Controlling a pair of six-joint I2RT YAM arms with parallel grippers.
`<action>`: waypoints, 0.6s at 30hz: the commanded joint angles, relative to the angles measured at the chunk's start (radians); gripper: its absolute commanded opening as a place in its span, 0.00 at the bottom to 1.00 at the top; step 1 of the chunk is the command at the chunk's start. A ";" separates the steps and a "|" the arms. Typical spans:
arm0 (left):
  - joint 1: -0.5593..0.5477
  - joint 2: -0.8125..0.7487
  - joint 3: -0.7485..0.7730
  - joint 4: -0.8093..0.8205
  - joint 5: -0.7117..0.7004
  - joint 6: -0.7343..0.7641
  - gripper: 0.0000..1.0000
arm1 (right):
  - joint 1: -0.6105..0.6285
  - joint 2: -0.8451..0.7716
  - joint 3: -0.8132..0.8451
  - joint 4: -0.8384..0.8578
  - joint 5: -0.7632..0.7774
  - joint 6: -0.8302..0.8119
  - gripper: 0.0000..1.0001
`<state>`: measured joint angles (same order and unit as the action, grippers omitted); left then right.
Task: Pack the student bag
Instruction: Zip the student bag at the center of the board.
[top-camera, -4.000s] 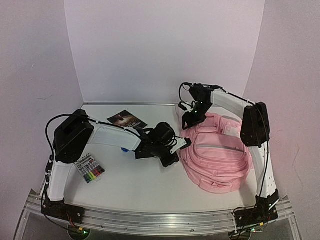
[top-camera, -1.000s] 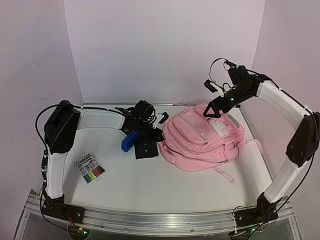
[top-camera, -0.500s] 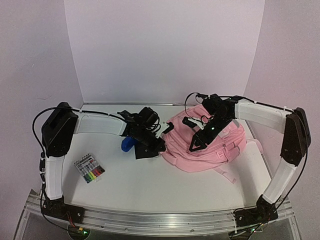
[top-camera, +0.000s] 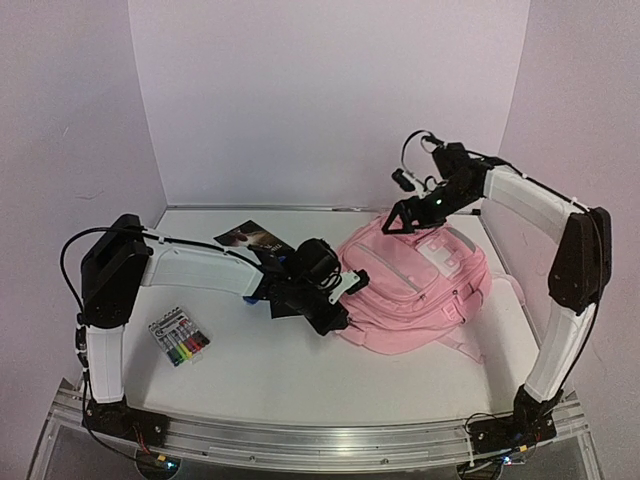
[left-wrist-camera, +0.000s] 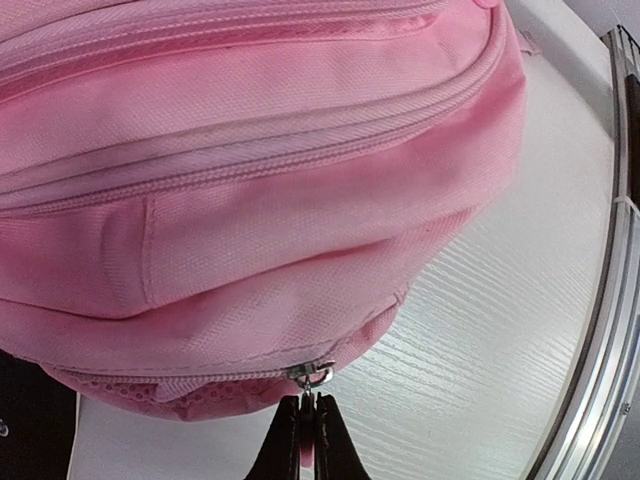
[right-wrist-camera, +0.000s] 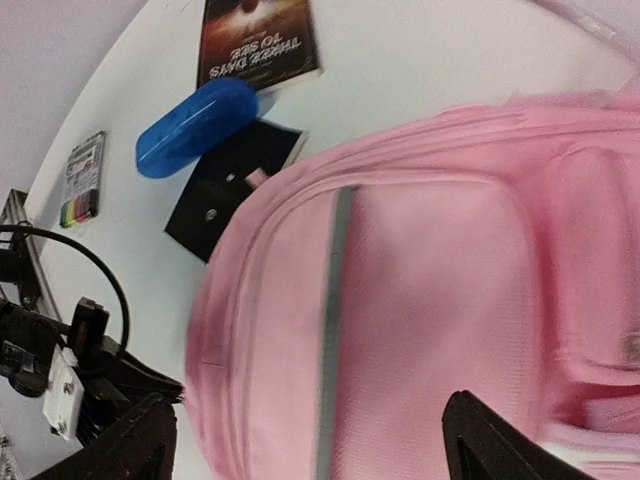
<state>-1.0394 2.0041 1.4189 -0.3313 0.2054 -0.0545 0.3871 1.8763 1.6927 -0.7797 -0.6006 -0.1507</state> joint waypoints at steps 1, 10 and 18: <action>0.032 0.027 0.050 0.026 -0.015 -0.050 0.00 | -0.128 -0.025 0.130 -0.103 0.112 -0.091 0.98; 0.103 0.076 0.114 0.029 0.036 -0.042 0.00 | -0.410 0.186 0.291 -0.275 0.142 -0.202 0.98; 0.167 0.122 0.163 0.011 0.075 -0.032 0.00 | -0.453 0.336 0.341 -0.385 0.144 -0.288 0.98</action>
<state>-0.9176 2.0939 1.5250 -0.3415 0.2742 -0.0796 -0.0769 2.1914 2.0094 -1.0555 -0.4456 -0.3725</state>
